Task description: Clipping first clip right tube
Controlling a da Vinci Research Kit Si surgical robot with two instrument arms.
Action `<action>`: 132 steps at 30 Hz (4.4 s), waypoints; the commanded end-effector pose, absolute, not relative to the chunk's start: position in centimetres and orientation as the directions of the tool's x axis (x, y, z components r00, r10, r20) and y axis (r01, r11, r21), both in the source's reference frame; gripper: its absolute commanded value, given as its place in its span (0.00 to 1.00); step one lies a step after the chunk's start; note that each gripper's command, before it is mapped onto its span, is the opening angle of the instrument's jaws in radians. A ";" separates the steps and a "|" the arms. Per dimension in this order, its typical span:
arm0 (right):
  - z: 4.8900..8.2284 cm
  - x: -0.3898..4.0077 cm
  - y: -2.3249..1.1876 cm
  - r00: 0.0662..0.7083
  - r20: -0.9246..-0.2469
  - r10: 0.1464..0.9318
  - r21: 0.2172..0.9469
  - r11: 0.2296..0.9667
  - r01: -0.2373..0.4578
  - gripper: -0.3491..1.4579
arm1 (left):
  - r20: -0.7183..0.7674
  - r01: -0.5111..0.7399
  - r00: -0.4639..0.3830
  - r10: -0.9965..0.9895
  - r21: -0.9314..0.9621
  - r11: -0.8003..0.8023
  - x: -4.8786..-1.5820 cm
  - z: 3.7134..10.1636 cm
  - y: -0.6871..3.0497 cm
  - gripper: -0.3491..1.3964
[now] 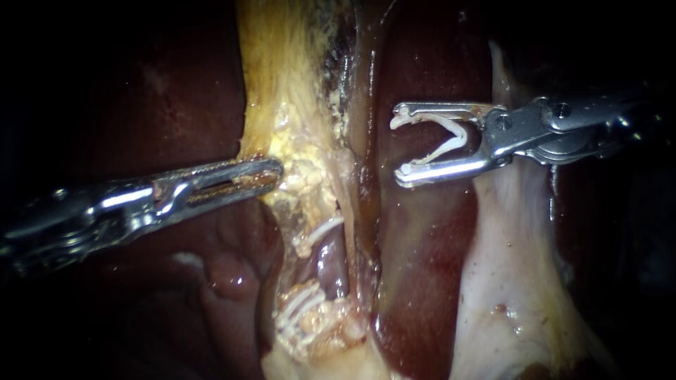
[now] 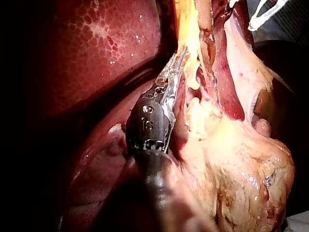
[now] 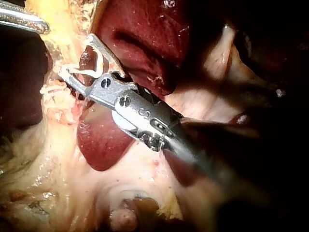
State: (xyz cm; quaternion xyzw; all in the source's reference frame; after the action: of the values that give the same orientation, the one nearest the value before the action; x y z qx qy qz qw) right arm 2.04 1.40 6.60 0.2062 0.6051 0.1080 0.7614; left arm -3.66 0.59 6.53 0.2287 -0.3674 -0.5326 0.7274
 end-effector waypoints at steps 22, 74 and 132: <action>7.85 2.78 0.20 0.415 -0.727 0.547 0.674 0.685 0.277 0.47 | 0.298 0.617 0.114 -0.948 0.727 0.303 -3.21 5.80 0.89 0.00; 7.96 3.26 -0.23 0.420 -0.687 0.593 0.726 0.537 0.429 0.42 | 0.325 0.608 0.102 -0.940 0.728 0.317 -3.18 5.46 0.95 0.00; 7.97 3.16 -0.09 0.370 -0.672 0.641 0.734 0.513 0.445 0.00 | 0.327 0.608 0.102 -0.940 0.727 0.319 -3.18 5.53 0.95 0.00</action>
State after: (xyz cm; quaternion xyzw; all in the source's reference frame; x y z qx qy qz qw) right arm 3.16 -0.08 7.97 0.4881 0.5565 0.0737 0.6683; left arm -3.18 0.95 5.53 0.2116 -0.3914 -0.5439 0.7114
